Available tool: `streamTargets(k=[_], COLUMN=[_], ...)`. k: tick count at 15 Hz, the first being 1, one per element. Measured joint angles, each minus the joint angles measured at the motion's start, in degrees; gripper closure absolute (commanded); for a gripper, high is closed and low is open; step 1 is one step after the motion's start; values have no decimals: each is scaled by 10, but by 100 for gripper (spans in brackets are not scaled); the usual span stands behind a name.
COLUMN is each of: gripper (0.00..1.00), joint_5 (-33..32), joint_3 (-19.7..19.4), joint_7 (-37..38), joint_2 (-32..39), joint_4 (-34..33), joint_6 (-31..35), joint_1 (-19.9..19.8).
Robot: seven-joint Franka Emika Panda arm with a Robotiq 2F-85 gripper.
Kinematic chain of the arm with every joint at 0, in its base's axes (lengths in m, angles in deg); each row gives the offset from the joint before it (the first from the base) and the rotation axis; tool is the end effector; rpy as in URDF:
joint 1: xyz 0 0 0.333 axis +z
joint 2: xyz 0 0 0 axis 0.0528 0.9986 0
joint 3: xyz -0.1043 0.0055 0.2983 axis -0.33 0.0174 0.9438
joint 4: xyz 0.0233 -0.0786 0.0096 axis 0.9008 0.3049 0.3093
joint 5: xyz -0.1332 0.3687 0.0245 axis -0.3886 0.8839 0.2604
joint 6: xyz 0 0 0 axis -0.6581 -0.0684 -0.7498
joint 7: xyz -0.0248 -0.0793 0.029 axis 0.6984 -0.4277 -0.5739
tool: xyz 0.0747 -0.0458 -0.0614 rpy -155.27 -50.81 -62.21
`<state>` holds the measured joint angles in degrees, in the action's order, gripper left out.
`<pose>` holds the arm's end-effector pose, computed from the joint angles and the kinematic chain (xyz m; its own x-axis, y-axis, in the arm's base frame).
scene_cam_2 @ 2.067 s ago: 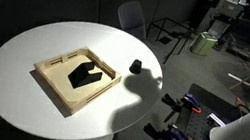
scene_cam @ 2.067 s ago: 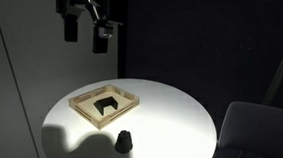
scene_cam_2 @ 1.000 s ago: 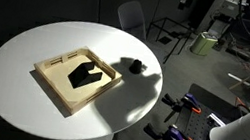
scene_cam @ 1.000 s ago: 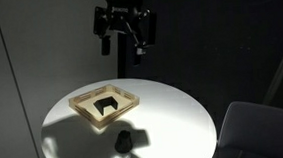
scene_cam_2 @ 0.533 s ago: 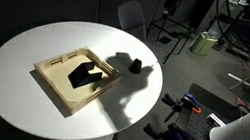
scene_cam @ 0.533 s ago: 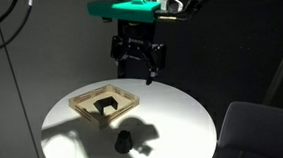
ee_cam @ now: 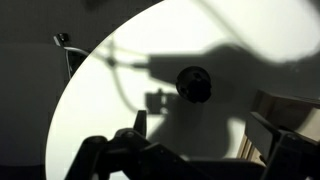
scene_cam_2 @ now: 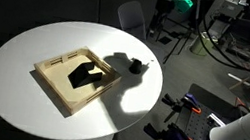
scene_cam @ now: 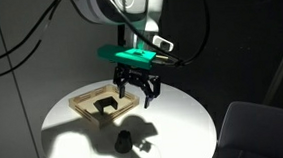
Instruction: Pick up the black object on top of the other on the table and put it in the crate
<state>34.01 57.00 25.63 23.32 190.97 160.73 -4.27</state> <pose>0.5074 -0.1796 0.3595 0.9978 0.0207 -0.0625 0.0185 -0.9992 -0.0347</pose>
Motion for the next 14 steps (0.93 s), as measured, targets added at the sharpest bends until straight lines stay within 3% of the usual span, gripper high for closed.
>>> streamTargets(k=[14], gripper=[0], joint_5=[0], joint_3=[18], joint_7=[-8], joint_2=[20], joint_4=[-12], joint_6=[7], joint_1=[-4])
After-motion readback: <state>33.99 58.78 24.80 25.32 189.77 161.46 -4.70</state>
